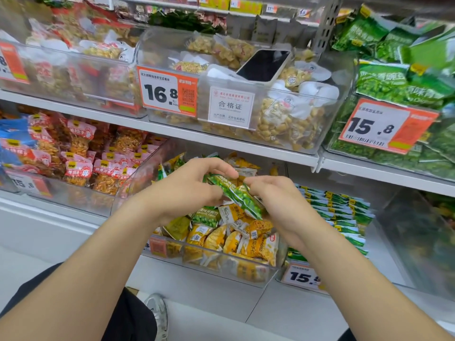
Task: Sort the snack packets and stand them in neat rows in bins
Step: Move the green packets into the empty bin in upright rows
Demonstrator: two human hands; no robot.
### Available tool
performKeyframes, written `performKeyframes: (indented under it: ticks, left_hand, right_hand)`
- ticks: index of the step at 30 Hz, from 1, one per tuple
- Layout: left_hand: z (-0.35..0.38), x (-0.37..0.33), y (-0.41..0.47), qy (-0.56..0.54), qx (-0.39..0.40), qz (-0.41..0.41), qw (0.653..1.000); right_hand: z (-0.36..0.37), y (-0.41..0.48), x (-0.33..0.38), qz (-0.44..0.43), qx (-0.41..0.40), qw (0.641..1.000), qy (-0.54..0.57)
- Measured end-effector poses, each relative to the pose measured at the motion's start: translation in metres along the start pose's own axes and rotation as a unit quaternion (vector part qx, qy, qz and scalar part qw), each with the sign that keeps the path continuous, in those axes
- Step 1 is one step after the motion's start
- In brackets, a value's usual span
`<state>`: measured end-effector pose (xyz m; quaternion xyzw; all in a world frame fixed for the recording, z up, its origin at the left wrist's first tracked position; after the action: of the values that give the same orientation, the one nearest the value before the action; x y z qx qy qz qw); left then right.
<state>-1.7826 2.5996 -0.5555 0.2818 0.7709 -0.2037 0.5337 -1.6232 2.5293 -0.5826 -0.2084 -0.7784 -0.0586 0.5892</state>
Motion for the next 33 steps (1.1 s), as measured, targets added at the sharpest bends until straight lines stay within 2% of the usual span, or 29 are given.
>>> performKeyframes:
  ticks: [3, 6, 9, 12, 18, 23, 25, 27, 30, 33]
  left_hand:
    - [0.013, -0.006, -0.001, -0.114, 0.029, 0.001, 0.993]
    - [0.015, -0.005, -0.002, -0.082, 0.012, 0.008, 0.997]
    - [0.012, 0.000, 0.001, -0.032, -0.024, -0.022, 0.999]
    - [0.020, 0.004, 0.002, -0.037, 0.000, -0.053, 0.998]
    - [0.048, -0.009, -0.002, -0.238, 0.062, -0.068, 0.967]
    - [0.061, -0.011, -0.004, -0.163, 0.067, -0.019, 0.984]
    - [0.061, -0.014, -0.004, -0.154, 0.063, 0.003, 0.986]
    - [0.061, -0.015, -0.002, -0.145, 0.058, 0.021, 0.987]
    - [0.065, -0.021, -0.002, -0.084, 0.054, 0.057, 0.993]
    - [0.077, -0.028, 0.000, -0.022, 0.045, 0.083, 0.995]
  right_hand:
    - [-0.011, -0.005, 0.005, -0.029, -0.005, 0.999, -0.039]
    - [-0.015, -0.010, 0.008, -0.064, 0.005, 0.997, -0.048]
    - [-0.025, -0.012, 0.016, -0.136, -0.031, 0.987, -0.076]
    - [-0.031, -0.017, 0.021, -0.184, -0.039, 0.981, -0.045]
    - [-0.041, -0.025, 0.030, -0.281, -0.125, 0.951, -0.026]
    - [-0.036, -0.037, 0.036, -0.376, -0.136, 0.902, -0.164]
    - [-0.039, -0.035, 0.032, -0.368, -0.124, 0.897, -0.211]
    - [-0.044, -0.031, 0.025, -0.328, -0.062, 0.916, -0.223]
    - [-0.054, -0.032, 0.014, -0.250, 0.069, 0.948, -0.186]
    - [-0.074, -0.037, 0.006, -0.211, 0.104, 0.960, -0.152]
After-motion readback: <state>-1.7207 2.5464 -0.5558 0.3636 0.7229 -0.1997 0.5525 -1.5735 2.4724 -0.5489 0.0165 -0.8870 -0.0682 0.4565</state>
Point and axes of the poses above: each hand's wrist, its own y-axis towards the middle knuckle, its own z-axis out of the palm, x = y × z, the point moved 7 cm from there along y, towards the middle knuckle
